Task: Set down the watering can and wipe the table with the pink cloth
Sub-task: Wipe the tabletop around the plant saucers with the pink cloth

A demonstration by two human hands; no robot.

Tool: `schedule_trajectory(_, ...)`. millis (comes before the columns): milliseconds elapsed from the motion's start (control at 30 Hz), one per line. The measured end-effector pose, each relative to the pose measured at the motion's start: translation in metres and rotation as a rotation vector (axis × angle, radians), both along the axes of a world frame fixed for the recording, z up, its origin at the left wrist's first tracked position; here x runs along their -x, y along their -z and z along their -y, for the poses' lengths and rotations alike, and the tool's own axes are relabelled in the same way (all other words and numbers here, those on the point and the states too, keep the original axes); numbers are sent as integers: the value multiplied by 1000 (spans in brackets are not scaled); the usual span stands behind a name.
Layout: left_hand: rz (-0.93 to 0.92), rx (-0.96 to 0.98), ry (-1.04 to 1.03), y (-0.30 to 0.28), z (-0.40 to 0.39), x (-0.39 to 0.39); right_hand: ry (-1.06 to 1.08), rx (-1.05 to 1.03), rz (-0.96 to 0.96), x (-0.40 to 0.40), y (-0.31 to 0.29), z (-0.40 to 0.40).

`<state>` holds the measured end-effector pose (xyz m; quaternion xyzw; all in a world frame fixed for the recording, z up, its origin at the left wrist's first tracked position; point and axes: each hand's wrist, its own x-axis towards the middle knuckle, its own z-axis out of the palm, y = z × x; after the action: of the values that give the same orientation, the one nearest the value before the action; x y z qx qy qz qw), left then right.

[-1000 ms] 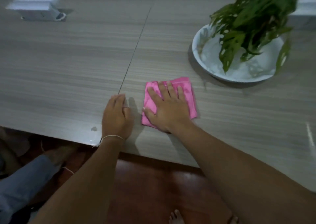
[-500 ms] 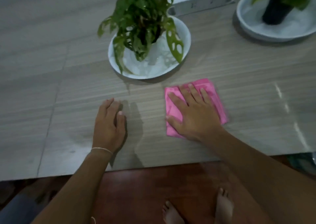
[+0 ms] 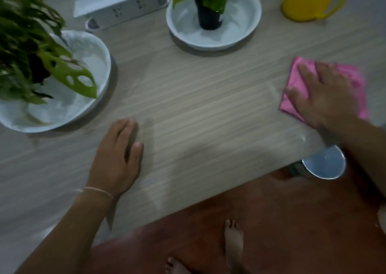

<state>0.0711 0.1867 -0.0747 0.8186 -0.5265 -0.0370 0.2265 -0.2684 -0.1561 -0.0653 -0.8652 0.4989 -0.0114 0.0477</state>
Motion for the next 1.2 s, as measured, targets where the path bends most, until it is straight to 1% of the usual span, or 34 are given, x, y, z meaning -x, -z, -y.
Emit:
schedule_trajectory(100,39,6,-19,3,-1,1,111,22,-6,36,1,46)
schedule_trajectory(200,45,-31,-67,15,-1,-7,173,36,-13,59,0,81)
schedule_trajectory(267,29,-35,-62,28,-2,-13,198,38,-16,66,1,99)
schedule_trajectory(367,-43,-45,-71,39,-3,-19,193,41,-21,68,4,108)
schedule_trajectory(467,62,-120,-66,44,-5,-23,192,56,-54,67,1,101)
schedule_trajectory(533,90,-141,-74,49,-5,-27,214,45,-75,63,0,93)
schedule_trajectory(633,91,-134,-53,47,-2,-23,232,-15,-66,48,1,70)
schedule_trajectory(700,111,-92,-48,34,2,-12,206,-34,-64,31,1,46)
schedule_trajectory(800,113,-38,-44,14,8,5,136,-37,-88,-1,1,2)
schedule_trajectory(933,143,-3,-32,10,7,7,24,-46,-91,-52,1,-56)
schedule_trajectory(1200,165,-41,-38,11,2,5,-189,-73,-76,-148,3,-161)
